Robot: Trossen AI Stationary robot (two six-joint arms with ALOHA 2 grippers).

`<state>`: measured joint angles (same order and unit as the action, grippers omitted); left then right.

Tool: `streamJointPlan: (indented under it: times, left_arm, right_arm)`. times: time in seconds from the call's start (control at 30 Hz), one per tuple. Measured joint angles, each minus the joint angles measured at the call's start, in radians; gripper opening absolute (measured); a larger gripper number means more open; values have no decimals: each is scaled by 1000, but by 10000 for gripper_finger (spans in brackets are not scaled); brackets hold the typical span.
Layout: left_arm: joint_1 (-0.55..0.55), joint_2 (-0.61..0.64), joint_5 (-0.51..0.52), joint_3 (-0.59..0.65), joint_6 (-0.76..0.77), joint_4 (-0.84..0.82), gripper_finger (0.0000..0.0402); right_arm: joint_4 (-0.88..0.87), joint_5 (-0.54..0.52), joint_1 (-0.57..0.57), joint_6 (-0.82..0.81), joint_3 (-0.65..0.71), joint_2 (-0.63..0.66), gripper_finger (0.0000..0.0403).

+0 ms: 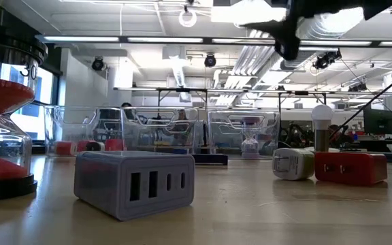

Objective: Pick & Place Office items
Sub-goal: Put the purple hourglass into the right transparent bin

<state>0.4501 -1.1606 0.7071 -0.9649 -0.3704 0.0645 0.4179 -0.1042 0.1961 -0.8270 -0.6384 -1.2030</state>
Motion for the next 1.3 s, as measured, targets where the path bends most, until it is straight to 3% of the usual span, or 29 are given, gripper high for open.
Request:
streamJointPlan:
  times: [0.27,0.57,0.8,1.3]
  left_arm:
    - [12,0,-2,0,-59,212,190]
    - [-52,-55,-92,0,-40,380,191]
    - [-101,-138,-105,0,-93,539,191]
    - [-100,-161,-106,0,-113,585,191]
  right_arm:
    - [265,89,-55,-19,0,0,244]
    - [366,104,-110,8,0,0,244]
    - [388,111,-109,19,0,1,244]
    - [410,139,-107,110,0,1,244]
